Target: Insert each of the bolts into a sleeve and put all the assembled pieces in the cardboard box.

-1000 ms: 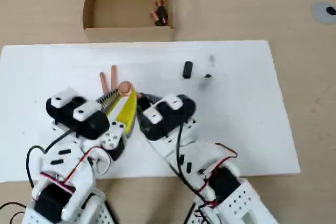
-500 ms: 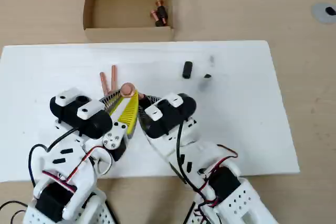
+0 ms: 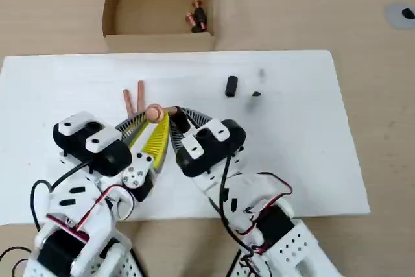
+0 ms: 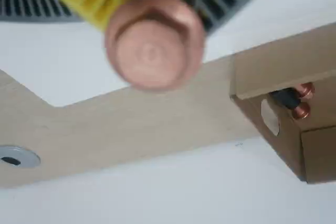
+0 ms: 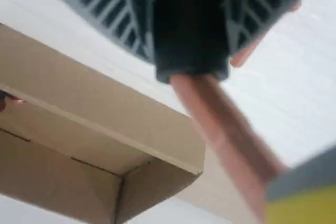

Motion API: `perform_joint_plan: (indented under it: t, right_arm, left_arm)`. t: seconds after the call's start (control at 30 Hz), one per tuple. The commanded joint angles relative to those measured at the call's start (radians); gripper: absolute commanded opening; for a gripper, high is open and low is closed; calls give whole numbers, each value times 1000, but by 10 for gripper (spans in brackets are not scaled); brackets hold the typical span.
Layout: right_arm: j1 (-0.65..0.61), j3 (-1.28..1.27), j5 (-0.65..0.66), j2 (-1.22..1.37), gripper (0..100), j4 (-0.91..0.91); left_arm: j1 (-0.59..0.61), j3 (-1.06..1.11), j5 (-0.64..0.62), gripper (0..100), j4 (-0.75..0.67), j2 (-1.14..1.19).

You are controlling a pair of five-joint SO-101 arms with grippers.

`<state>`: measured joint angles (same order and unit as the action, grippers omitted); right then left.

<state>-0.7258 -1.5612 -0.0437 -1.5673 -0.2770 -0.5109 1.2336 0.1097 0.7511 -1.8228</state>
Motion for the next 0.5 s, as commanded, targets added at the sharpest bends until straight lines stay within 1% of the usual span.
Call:
perform_joint_plan:
  t: [0.0,0.13,0.3,0.47]
  right_arm:
    - [5,-4,9,-22,10,48]
    - [4,-42,6,-24,10,78]
    - [4,-142,11,-13,10,261]
    - [5,-139,12,-22,10,279]
  left_arm:
    - [-44,-77,-18,10,32,1]
    - [-44,-101,-21,10,49,1]
    - [-44,-133,-75,10,49,1]
    - [-44,-181,-77,11,63,53]
